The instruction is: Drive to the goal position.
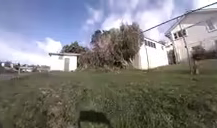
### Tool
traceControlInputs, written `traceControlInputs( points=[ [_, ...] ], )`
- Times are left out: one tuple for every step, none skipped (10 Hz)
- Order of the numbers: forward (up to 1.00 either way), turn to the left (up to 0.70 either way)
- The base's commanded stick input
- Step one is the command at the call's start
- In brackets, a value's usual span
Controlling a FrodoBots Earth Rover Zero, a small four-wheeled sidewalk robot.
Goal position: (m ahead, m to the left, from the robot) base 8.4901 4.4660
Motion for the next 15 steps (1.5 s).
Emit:
traceControlInputs(
  points=[
    [0.7, 0.0],
    [0.7, 0.0],
    [0.7, 0.0],
    [0.7, 0.0],
    [0.7, 0.0],
    [0.7, 0.0],
    [0.7, 0.0],
    [0.7, 0.0],
    [0.7, 0.0],
    [0.7, 0.0],
    [0.7, 0.0],
    [0.7, 0.0],
    [0.7, 0.0],
    [0.7, 0.0],
    [0.7, 0.0]
  ],
)
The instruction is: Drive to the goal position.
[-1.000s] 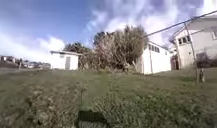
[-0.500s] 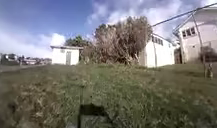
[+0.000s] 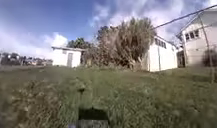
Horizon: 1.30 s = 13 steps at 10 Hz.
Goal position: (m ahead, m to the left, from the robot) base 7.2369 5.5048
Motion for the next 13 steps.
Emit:
traceControlInputs(
  points=[
    [0.7, 0.0],
    [0.7, 0.0],
    [0.7, 0.0],
    [0.7, 0.0],
    [0.7, 0.0],
    [0.7, 0.0],
    [0.7, 0.0],
    [0.7, 0.0],
    [0.7, 0.0],
    [0.7, 0.0],
    [0.7, 0.0],
    [0.7, 0.0],
    [0.7, 0.0]
  ],
)
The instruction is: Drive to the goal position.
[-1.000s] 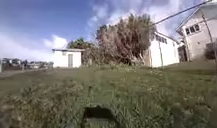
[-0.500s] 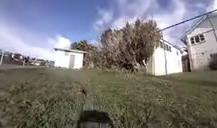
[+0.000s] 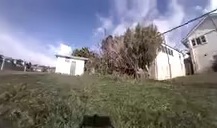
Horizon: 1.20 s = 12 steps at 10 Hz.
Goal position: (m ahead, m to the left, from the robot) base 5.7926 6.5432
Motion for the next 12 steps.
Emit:
traceControlInputs(
  points=[
    [0.7, 0.0],
    [0.7, 0.0],
    [0.7, 0.0],
    [0.7, 0.0],
    [0.7, 0.0],
    [0.7, 0.0],
    [0.7, 0.0],
    [0.7, 0.0],
    [0.7, 0.0],
    [0.7, 0.0],
    [0.7, 0.0],
    [0.7, 0.0]
  ],
)
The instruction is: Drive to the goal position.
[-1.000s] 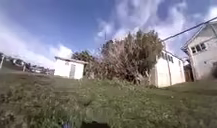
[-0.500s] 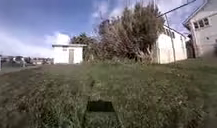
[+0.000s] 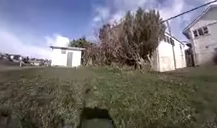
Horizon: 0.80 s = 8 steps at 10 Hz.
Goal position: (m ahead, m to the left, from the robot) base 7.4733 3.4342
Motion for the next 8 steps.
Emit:
traceControlInputs(
  points=[
    [0.7, 0.0],
    [0.7, 0.0],
    [0.7, 0.0],
    [0.7, 0.0],
    [0.7, 0.0],
    [0.7, 0.0],
    [0.7, 0.0],
    [0.7, 0.0]
  ],
)
